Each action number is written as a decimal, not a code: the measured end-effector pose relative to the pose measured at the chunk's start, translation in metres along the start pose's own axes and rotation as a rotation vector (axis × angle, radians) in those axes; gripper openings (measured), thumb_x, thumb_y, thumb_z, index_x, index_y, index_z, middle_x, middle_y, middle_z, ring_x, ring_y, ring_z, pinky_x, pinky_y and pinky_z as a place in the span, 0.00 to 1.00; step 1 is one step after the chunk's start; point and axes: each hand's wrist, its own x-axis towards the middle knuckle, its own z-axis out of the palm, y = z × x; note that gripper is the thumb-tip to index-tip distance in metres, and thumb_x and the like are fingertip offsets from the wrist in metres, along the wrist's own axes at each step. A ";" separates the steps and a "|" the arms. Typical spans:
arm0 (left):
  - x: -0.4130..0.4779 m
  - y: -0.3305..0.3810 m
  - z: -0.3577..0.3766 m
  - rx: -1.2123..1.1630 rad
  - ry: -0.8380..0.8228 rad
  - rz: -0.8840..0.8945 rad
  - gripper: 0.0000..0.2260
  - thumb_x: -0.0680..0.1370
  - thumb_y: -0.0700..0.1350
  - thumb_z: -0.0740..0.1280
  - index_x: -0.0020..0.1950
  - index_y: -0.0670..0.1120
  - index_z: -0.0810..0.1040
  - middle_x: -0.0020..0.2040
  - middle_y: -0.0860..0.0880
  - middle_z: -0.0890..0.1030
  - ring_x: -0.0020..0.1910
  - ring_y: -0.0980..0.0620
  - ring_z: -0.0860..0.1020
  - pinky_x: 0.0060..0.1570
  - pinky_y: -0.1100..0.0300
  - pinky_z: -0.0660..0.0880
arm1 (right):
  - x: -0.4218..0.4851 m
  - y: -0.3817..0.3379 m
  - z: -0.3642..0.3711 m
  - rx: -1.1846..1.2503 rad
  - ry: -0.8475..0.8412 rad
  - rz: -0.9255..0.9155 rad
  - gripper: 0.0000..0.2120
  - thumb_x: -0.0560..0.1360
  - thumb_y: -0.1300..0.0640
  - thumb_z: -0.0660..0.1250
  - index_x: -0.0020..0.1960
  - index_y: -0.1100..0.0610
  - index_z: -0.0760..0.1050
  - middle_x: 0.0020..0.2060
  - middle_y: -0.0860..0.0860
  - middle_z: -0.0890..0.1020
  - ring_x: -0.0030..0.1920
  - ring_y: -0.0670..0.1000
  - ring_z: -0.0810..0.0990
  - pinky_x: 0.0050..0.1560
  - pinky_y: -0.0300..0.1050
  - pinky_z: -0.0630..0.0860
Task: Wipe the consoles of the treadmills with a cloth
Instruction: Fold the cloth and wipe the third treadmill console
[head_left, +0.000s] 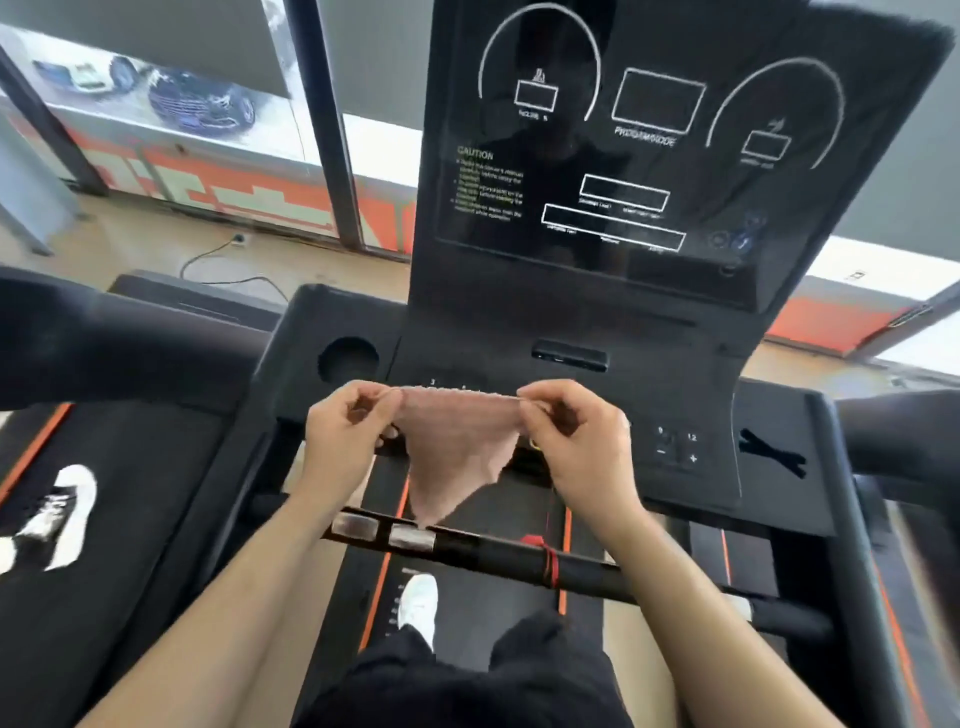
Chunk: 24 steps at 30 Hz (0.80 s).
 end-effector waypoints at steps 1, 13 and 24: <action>0.017 0.006 0.000 -0.008 -0.008 0.019 0.03 0.80 0.44 0.71 0.46 0.48 0.83 0.35 0.52 0.84 0.35 0.56 0.81 0.37 0.63 0.79 | 0.015 -0.004 0.002 0.013 0.018 -0.001 0.07 0.76 0.63 0.72 0.48 0.52 0.84 0.39 0.42 0.85 0.42 0.44 0.83 0.46 0.40 0.79; 0.170 0.072 0.033 -0.208 0.154 0.035 0.04 0.79 0.44 0.72 0.45 0.52 0.83 0.42 0.48 0.86 0.44 0.51 0.82 0.49 0.55 0.80 | 0.187 -0.052 0.005 -0.126 0.136 -0.297 0.05 0.77 0.62 0.71 0.52 0.55 0.83 0.46 0.45 0.85 0.49 0.41 0.82 0.51 0.32 0.77; 0.215 0.067 0.061 -0.258 0.171 -0.114 0.06 0.80 0.49 0.71 0.51 0.46 0.83 0.48 0.47 0.86 0.52 0.45 0.84 0.56 0.49 0.83 | 0.237 -0.018 0.072 -0.901 -0.050 -0.731 0.24 0.80 0.46 0.64 0.75 0.49 0.69 0.79 0.55 0.64 0.76 0.69 0.59 0.76 0.71 0.55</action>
